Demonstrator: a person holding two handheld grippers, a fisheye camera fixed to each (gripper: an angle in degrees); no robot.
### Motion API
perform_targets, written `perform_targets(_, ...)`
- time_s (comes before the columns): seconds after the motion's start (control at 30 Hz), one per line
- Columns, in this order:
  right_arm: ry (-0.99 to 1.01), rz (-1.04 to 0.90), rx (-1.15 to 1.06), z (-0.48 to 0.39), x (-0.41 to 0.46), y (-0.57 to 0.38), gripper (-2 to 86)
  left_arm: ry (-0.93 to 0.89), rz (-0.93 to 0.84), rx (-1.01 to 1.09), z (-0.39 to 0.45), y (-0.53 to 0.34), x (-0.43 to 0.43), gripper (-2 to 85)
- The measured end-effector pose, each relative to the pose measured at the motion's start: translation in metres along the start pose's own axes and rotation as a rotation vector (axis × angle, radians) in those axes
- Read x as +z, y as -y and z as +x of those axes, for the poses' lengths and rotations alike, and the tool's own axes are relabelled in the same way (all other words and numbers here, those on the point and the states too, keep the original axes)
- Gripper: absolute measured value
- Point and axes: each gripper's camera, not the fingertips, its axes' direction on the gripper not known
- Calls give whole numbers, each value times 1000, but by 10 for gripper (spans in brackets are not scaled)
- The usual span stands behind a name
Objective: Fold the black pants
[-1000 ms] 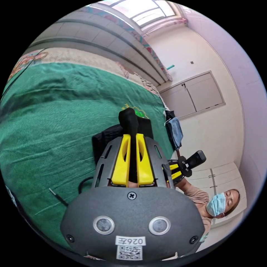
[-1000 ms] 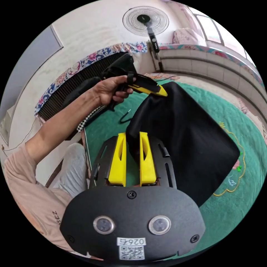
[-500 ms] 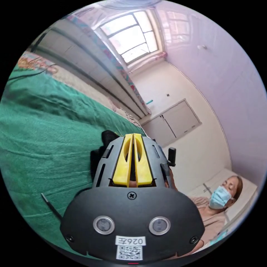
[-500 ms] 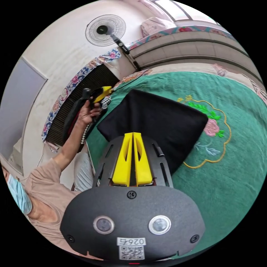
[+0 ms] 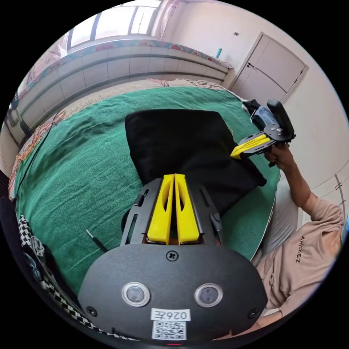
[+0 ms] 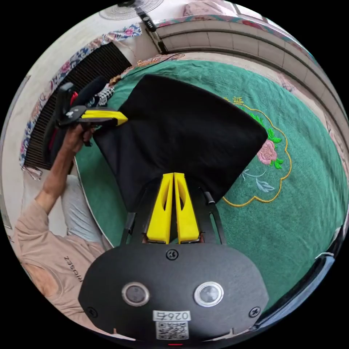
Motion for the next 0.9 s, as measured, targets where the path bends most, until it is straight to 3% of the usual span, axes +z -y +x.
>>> perform_targets(0.13,-208,-34,-149,-31,1,14,-9,96,86,74,31,-20,-2,-10)
perform_targets(0.23,-250,3,-174,-31,-2,15,-9,171,75,96,52,-20,0,-10)
perform_targets(0.33,-191,-2,-153,-14,-24,21,-9,146,29,108,55,-17,-4,-9)
perform_targets(0.4,-122,-6,-97,1,-47,27,-9,101,150,118,56,-24,-35,-8)
perform_targets(0.53,-23,231,-28,27,-105,22,-9,96,288,99,51,-37,-60,-8)
perform_targets(0.6,7,256,-10,41,-109,26,-10,122,164,53,34,-36,-21,-9)
perform_targets(0.67,-16,112,-20,55,-93,40,-10,101,12,-28,10,-36,22,-9)
perform_targets(0.7,-39,40,-39,66,-86,45,-10,23,98,-72,-7,-45,16,-9)
perform_targets(0.77,55,81,22,91,-110,46,-10,-93,117,-133,-32,-51,8,-8)
perform_targets(0.9,42,205,126,142,-178,29,-3,-18,294,-236,-73,-87,-16,-1)
